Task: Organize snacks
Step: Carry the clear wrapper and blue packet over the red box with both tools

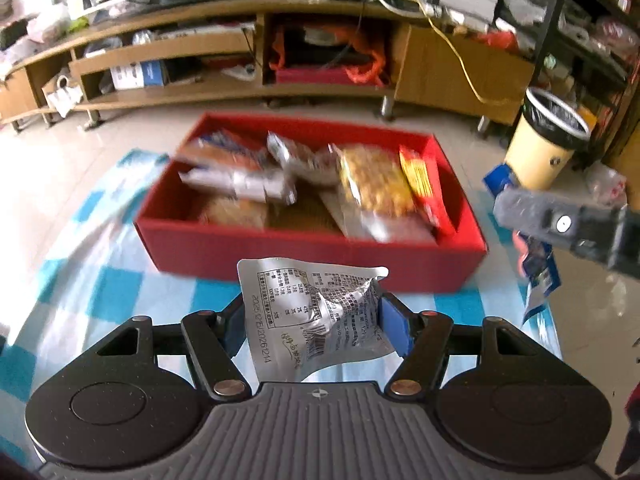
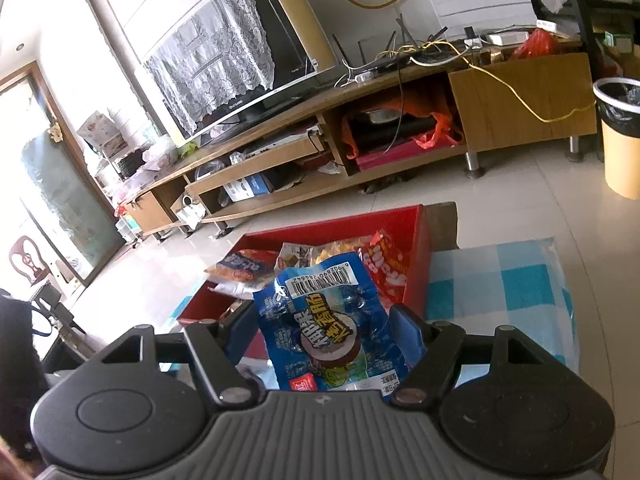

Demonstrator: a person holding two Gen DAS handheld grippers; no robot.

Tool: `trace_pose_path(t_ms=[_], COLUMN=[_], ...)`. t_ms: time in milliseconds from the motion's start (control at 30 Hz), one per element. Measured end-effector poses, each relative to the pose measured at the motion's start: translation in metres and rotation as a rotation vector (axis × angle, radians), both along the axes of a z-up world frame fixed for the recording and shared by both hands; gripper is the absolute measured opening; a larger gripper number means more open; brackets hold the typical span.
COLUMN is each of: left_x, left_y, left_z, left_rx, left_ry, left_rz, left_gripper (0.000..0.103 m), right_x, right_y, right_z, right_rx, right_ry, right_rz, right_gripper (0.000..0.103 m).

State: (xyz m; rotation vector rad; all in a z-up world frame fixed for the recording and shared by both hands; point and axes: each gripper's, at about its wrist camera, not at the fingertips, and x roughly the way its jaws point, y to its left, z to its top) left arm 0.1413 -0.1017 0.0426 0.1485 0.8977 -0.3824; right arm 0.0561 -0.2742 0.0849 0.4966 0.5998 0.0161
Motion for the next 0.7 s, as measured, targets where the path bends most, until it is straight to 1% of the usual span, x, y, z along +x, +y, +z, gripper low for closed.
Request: trace_pose_path(t_ms=[200,333,500,567,700], left_x=[0.038,0.062,0.085,0.092,0.098], left_y=[-0.002,-0.005,-0.008,-0.009,-0.013], left_z=[0.020,0.026,0.021,0.017,0.008], left_rx=[-0.016,-0.031,-0.029,-0.026,0.008], left_ry=[-0.072,-0.103,-0.114,-0.106,-0.106], left_rz=[0.043,0.068,0.087,0.093,0.098], left_gripper=[0.073,0.073,0.073,0.073,0.073], right_x=[0.031,0.059,0.082,0.089,0.099], right_y=[0.005,0.010,0.018,0.018,0.016], right_z=[0.007,0.004,-0.004,-0.008,-0.014], right_rx=[-0.035,-0.055,-0.076,-0.081,-0.092], right_ry=[-0.014,-0.007,0.009,0.019,0.033], right_rz=[0.005,0.016,0.036,0.035,0.030], right_gripper=[0.068,0.068,0.068,0.068,0.068])
